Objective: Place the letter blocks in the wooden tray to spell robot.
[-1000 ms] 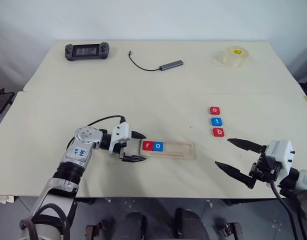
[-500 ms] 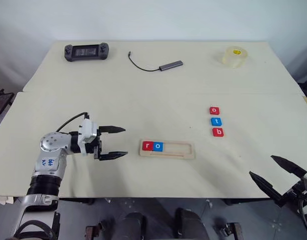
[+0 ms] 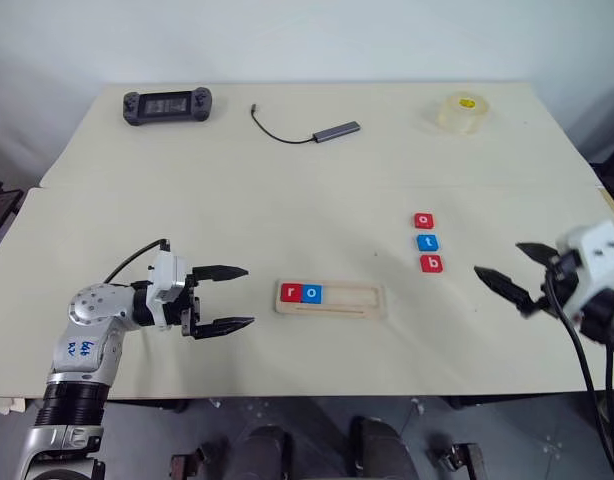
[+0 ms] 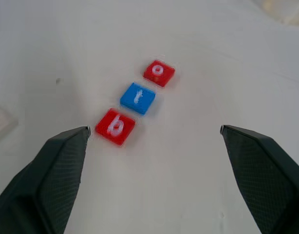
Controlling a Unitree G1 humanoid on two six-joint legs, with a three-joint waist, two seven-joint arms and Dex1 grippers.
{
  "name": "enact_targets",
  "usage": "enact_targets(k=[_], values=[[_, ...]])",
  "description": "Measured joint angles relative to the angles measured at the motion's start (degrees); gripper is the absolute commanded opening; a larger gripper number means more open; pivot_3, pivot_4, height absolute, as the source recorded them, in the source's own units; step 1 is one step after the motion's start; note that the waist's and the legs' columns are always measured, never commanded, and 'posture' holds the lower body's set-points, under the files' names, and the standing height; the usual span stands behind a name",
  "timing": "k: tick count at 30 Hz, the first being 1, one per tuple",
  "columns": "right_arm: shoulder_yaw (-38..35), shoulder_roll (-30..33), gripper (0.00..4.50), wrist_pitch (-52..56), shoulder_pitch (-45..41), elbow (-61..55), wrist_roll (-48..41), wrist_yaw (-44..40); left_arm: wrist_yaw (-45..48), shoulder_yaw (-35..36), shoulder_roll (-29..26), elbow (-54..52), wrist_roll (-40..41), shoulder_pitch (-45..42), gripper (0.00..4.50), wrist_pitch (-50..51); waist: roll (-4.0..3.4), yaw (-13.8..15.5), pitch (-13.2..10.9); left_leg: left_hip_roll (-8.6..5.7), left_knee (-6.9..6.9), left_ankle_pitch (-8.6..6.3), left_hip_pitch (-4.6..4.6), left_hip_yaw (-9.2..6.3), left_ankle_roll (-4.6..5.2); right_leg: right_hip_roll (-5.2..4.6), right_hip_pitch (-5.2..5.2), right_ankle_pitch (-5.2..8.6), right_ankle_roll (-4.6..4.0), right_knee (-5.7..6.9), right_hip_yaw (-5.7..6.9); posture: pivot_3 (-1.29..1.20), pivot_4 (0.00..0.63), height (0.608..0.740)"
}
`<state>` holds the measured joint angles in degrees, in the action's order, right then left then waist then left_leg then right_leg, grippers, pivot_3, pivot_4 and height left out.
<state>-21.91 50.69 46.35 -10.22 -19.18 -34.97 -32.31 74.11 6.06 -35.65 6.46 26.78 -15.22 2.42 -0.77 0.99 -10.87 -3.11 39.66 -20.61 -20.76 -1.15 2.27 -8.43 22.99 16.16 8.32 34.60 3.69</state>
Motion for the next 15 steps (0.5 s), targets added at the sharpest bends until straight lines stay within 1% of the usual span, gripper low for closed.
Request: enact_targets(k=[1, 3, 5, 7, 10, 15], values=[[2.7, 0.2, 4.5, 4.2, -5.2, 1.6, -0.2, 1.2, -0.6, 0.1, 0.1, -0.3, 0.0, 0.4, 4.47, 0.0, 0.0, 0.0, 0.0, 0.0, 0.01, 0.0, -0.07, 0.03, 0.0, -0.01, 0.06, 0.0, 0.0, 0.0, 0.02, 0.0, 0.15, 0.74], [7.8, 0.3, 4.5, 11.5, -14.2, 5.1, 0.6, 4.1, -1.6, 0.2, 0.6, -1.8, 0.0, 0.9, 4.47, 0.0, 0.0, -0.1, 0.0, -0.11, 0.16, 0.02, -0.53, 0.02, 0.04, 0.0, 0.49, -0.01, 0.02, 0.22, 0.04, 0.0, 0.15, 0.74], [11.3, -0.3, 4.5, 16.3, -19.7, 8.3, 2.0, 6.6, -2.3, 0.4, 0.7, -2.4, 0.0, 1.6, 4.47, 0.0, 0.0, 0.2, 0.0, -0.14, 0.14, 0.01, -0.56, 0.02, 0.06, 0.0, 0.51, -0.02, 0.03, 0.28, 0.12, 0.0, 0.15, 0.74], [13.3, -2.3, 4.5, 21.0, -24.4, 11.2, 3.0, 8.7, -3.2, 0.6, 0.8, -3.4, 0.0, 2.8, 4.47, 0.0, 0.0, 0.2, 0.0, -0.19, 0.08, 0.0, -0.61, 0.03, 0.09, 0.0, 0.55, -0.02, 0.03, 0.26, 0.3, 0.0, 0.15, 0.74], [15.5, -3.4, 4.5, 25.7, -27.4, 12.8, 3.5, 9.7, -4.1, 0.8, 0.8, -4.2, 0.0, 3.7, 4.47, 0.0, 0.0, 0.4, 0.0, -0.21, 0.06, -0.02, -0.69, 0.0, 0.12, -0.01, 0.59, -0.02, 0.04, 0.24, 0.53, 0.0, 0.15, 0.74], [15.6, -5.0, 4.5, 29.7, -29.0, 12.8, 4.2, 10.9, -5.3, 1.0, 0.7, -6.3, 0.1, 5.7, 4.47, 0.2, 0.0, 0.2, 0.0, -0.21, 0.06, -0.03, -0.7, 0.04, 0.15, 0.0, 0.59, -0.03, 0.05, 0.23, 0.56, 0.0, 0.15, 0.74]])
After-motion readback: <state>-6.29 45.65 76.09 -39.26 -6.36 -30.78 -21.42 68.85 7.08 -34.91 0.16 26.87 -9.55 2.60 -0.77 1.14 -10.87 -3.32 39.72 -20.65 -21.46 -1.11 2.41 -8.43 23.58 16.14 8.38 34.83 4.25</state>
